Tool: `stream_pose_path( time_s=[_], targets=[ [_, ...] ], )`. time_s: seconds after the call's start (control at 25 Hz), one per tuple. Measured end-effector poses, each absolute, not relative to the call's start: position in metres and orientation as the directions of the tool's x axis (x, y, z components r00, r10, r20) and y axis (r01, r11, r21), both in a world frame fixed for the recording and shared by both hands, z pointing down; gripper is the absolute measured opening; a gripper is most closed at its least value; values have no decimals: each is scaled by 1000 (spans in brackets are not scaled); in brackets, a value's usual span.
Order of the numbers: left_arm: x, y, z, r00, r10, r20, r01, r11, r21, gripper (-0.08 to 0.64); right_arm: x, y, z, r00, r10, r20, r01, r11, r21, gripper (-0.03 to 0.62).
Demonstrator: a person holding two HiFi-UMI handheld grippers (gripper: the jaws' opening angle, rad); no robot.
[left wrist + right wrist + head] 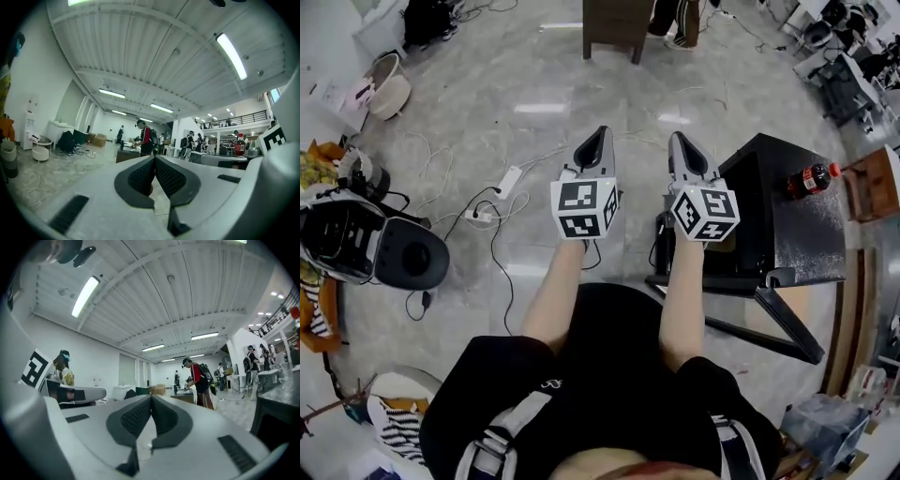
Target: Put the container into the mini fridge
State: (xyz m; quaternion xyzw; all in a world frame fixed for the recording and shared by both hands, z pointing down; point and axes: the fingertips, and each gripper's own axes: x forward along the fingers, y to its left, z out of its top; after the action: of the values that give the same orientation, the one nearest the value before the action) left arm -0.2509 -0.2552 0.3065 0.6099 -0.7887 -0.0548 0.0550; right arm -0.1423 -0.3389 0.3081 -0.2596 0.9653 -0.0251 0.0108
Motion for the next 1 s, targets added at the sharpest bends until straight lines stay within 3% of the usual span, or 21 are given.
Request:
stream_pose_path(
  time_s=[1.0],
  targets=[
    [-261,-230,288,-254,-967,-37,-960,247,130,6,-174,-304,276,-898,-436,-56,-439,896,66,11]
  ],
)
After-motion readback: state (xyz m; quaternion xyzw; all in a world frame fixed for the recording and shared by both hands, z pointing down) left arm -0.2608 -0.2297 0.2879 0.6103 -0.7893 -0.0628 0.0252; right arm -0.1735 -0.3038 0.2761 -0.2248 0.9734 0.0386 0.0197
